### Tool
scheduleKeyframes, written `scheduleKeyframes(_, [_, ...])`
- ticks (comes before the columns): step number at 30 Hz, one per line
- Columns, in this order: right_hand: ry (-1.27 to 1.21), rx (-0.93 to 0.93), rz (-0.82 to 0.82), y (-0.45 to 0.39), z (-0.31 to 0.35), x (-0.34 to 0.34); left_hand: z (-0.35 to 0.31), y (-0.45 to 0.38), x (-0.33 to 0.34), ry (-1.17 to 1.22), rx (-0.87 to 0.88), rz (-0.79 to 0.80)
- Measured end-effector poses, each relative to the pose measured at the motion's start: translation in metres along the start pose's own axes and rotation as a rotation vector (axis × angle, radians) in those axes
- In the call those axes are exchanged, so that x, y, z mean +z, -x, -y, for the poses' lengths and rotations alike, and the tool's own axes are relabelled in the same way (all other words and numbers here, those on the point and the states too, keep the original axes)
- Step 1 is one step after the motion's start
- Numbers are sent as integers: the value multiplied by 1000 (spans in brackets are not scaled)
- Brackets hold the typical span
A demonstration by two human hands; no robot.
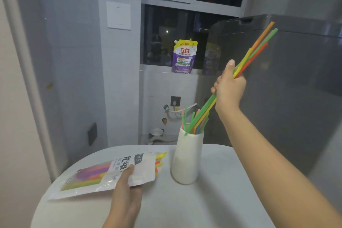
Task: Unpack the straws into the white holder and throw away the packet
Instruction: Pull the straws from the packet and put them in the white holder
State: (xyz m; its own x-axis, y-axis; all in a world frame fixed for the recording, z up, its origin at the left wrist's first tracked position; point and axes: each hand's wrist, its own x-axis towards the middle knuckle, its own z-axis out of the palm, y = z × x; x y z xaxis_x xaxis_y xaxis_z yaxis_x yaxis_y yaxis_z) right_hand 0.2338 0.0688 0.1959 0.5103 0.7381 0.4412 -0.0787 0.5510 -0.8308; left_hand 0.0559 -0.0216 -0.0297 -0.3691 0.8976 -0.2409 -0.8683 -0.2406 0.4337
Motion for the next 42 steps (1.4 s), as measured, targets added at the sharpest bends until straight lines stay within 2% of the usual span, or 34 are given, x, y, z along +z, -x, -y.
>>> scheduleKeyframes(11, [47, -89, -21, -8, 6, 6, 1, -2, 2, -21, 10, -10])
scheduleKeyframes(18, [213, -48, 108, 5, -24, 10, 3, -3, 2, -26, 1, -27])
scheduleKeyframes(23, [457, 12, 261, 17, -49, 3, 2, -5, 1, -18, 2, -34])
scheduleKeyframes(28, [937, -254, 345, 26, -75, -11, 2, -6, 0, -28, 7, -28])
scheduleKeyframes(32, [1172, -245, 420, 25, -91, -23, 3, -5, 0, -37, -7, -24])
scheduleKeyframes(35, [972, -256, 343, 27, -89, -24, 2, -5, 1, -35, -8, -22])
scheduleKeyframes(39, [656, -245, 350, 28, -82, -20, 2, -6, 1, -26, -3, -35])
scheduleKeyframes(42, [743, -389, 423, 29, -82, -22, 3, -5, 0, -27, -11, -33])
